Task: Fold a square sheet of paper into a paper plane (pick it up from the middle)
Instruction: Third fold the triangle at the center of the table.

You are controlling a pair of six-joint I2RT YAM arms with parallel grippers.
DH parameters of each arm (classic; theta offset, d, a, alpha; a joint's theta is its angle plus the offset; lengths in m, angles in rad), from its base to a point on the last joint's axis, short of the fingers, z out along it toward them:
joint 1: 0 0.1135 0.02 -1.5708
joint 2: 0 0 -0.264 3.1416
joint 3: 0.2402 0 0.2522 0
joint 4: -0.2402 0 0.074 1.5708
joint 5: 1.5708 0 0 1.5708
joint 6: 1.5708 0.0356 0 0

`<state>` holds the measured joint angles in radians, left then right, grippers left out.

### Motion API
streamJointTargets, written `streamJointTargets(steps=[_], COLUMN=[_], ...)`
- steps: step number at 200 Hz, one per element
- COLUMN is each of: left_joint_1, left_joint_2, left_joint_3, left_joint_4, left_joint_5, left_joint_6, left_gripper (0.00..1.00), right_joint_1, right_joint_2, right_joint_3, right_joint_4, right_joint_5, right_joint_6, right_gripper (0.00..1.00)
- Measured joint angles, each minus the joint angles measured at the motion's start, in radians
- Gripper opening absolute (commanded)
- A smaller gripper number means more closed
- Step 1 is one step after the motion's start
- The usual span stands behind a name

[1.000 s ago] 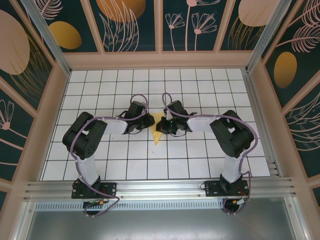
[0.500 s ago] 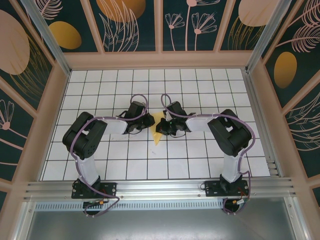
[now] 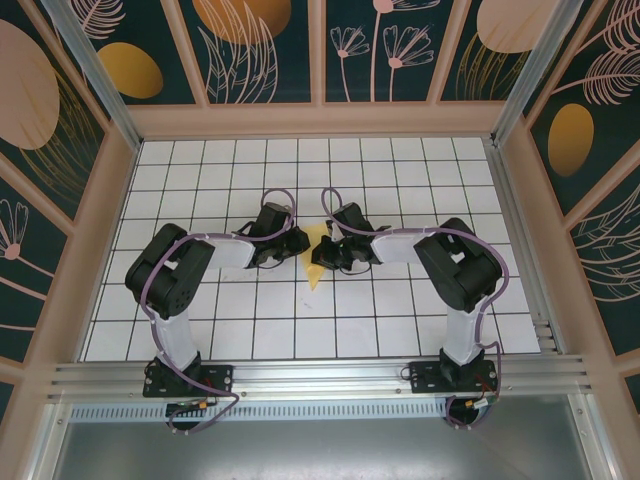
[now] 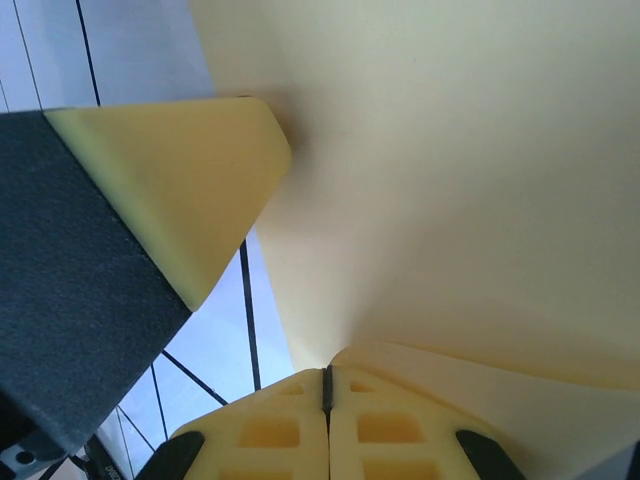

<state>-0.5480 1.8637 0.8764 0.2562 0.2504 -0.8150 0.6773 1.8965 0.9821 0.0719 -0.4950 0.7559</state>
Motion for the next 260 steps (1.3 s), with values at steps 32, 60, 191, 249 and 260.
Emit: streamJointTargets(steps=[32,60,191,249,260], left_joint_1=[0.0,0.0,0.0,0.0,0.0], left_joint_2=[0.0,0.0,0.0,0.0,0.0], left_joint_3=[0.0,0.0,0.0,0.0,0.0], left_joint_4=[0.0,0.0,0.0,0.0,0.0], left_joint_5=[0.003,0.003,0.003,0.004,0.004], left_joint_6=[0.0,0.0,0.0,0.0,0.0], left_gripper=[0.17,0.17,0.17,0.17,0.17], right_joint_1=[0.0,0.0,0.0,0.0,0.0], right_joint_2=[0.009,0.017,0.026,0.037,0.037], right_joint_3=[0.008,0.012,0.013,0.013,0.013], right_joint_4=[0.0,0.003,0.011,0.032,0.035], right_joint_5=[0.0,-0.001,-0.004,-0.016,-0.019], right_joint_6=[0.0,-0.006,-0.019,-0.019,-0.019], right_gripper=[0.06,0.06,0.06,0.06,0.06])
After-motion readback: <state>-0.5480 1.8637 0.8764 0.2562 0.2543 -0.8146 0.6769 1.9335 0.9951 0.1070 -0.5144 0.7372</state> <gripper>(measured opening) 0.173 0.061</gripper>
